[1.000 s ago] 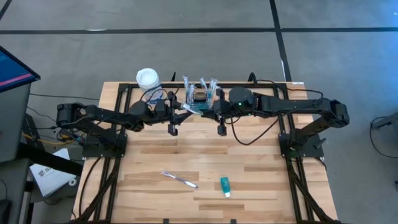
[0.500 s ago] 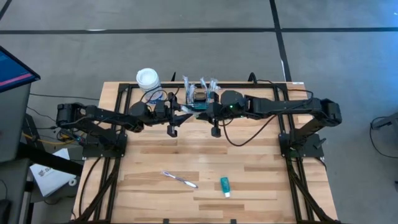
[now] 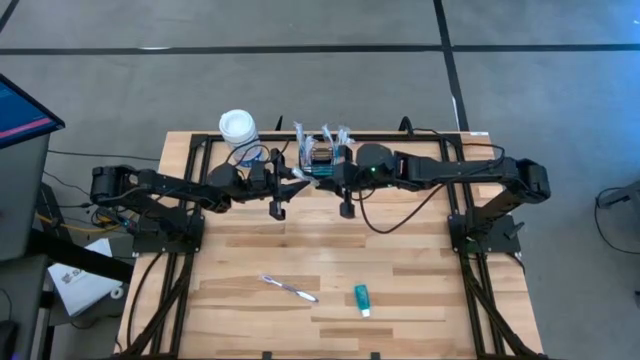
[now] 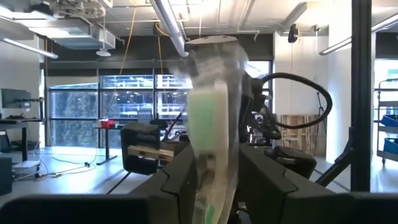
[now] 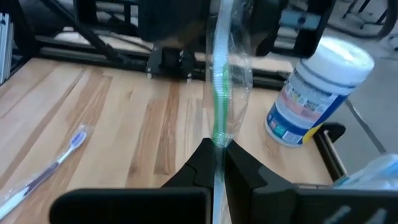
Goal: Pick & Place toothbrushing station
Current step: Put the green toothbrush into the black wire organizer
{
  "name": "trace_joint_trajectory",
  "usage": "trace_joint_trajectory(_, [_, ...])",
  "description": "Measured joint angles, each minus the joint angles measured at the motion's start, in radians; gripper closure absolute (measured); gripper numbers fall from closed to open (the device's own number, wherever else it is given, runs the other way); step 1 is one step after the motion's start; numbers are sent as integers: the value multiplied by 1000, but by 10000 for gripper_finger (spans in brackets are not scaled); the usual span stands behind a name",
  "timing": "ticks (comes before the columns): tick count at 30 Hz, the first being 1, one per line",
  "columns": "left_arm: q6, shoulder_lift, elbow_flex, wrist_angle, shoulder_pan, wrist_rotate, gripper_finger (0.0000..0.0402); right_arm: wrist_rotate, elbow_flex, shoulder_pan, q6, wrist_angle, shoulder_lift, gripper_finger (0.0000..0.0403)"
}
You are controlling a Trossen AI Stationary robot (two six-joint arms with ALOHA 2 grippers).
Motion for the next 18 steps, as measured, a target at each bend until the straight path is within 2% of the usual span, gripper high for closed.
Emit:
trace_joint_trajectory(5, [0,0,0,0,0,0,309,0,0,0,0,52,0,396])
trace_joint_trajectory(11, [0,0,0,0,0,0,317,0,0,0,0,27,0,396])
trace_joint_trajectory(18, [0,0,0,0,0,0,389,0,0,0,4,17,0,395])
